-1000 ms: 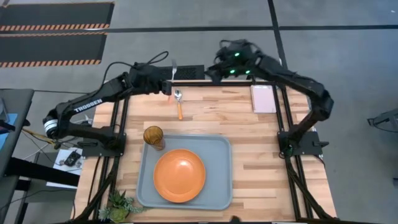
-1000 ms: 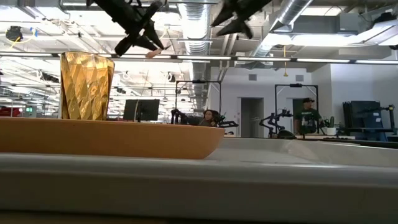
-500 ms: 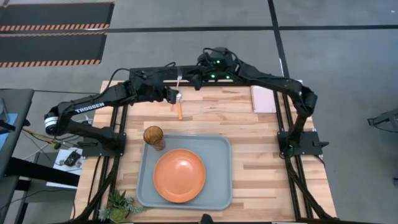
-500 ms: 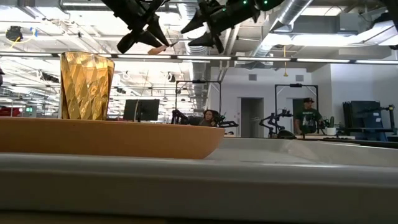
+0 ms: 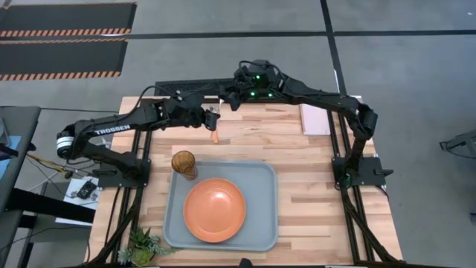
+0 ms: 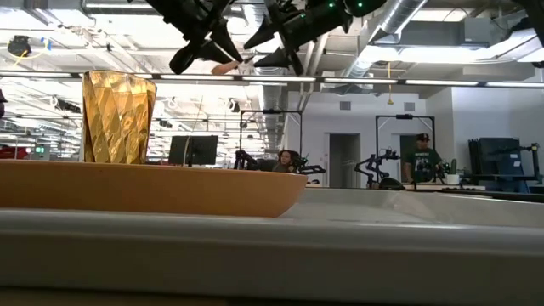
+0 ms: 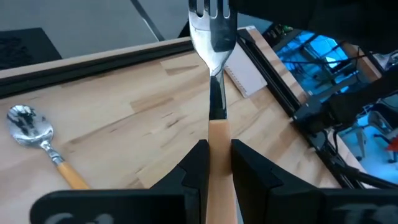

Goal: Pick and place plate/cup/fork/spoon on tray
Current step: Put the light orange fork on the gray serving tray to the right of the orange plate

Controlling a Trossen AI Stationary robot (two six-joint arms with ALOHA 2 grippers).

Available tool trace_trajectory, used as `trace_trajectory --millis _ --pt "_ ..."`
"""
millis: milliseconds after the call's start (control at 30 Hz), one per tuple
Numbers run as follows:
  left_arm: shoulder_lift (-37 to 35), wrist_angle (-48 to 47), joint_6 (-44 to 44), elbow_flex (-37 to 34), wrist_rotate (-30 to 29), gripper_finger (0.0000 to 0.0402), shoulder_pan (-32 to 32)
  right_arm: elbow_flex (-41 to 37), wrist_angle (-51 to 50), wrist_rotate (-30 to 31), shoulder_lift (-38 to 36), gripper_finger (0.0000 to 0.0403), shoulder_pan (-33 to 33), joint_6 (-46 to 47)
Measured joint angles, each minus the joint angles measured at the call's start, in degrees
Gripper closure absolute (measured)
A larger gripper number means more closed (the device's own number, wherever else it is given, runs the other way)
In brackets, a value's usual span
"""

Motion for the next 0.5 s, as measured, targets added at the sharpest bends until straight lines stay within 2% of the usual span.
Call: trace_trajectory --millis 133,500 --pt "0.0 0.0 -0.1 0.0 -0.2 0.0358 0.0 0.0 -0.6 1.6 0.0 0.0189 0.4 0.0" --pt "0.0 0.7 -0.4 0.0 -0.4 0.0358 -0.2 0.0 0.1 2.9 0.0 0.0375 0.5 0.1"
